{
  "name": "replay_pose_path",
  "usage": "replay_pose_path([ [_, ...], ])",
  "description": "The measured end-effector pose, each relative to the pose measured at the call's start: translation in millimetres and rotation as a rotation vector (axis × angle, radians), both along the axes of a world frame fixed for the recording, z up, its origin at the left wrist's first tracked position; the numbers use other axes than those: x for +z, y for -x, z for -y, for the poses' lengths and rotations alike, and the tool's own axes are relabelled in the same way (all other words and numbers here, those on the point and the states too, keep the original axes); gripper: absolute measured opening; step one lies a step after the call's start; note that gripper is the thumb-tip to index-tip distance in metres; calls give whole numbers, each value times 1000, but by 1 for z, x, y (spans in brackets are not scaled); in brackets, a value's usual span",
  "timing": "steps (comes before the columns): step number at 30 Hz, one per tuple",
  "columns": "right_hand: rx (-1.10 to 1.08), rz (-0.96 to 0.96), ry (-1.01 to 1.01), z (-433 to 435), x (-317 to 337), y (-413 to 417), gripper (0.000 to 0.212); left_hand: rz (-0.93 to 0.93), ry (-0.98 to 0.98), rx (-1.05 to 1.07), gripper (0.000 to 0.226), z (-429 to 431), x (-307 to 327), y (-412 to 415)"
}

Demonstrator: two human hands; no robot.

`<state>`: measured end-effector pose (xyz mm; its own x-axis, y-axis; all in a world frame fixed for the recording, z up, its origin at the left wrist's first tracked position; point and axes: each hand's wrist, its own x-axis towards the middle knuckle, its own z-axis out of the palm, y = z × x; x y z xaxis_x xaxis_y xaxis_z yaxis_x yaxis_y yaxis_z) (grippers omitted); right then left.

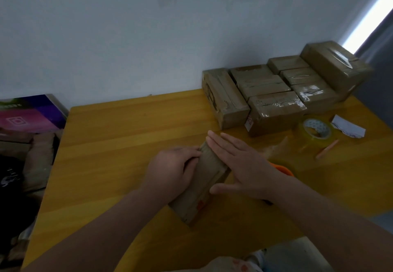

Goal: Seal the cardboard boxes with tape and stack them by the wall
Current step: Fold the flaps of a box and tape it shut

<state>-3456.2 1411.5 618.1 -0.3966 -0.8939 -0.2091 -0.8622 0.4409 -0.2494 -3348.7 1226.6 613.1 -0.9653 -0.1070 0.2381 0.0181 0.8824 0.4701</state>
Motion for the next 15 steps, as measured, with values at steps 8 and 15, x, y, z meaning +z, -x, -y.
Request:
replay_pose_path([
  [8, 156, -232, 30, -12, -4, 1, 107, 48, -156, 60, 12, 1, 4, 4],
  [15, 209, -405, 476, -38, -12, -3, 53, 239, -500, 139, 25, 1, 14, 13],
])
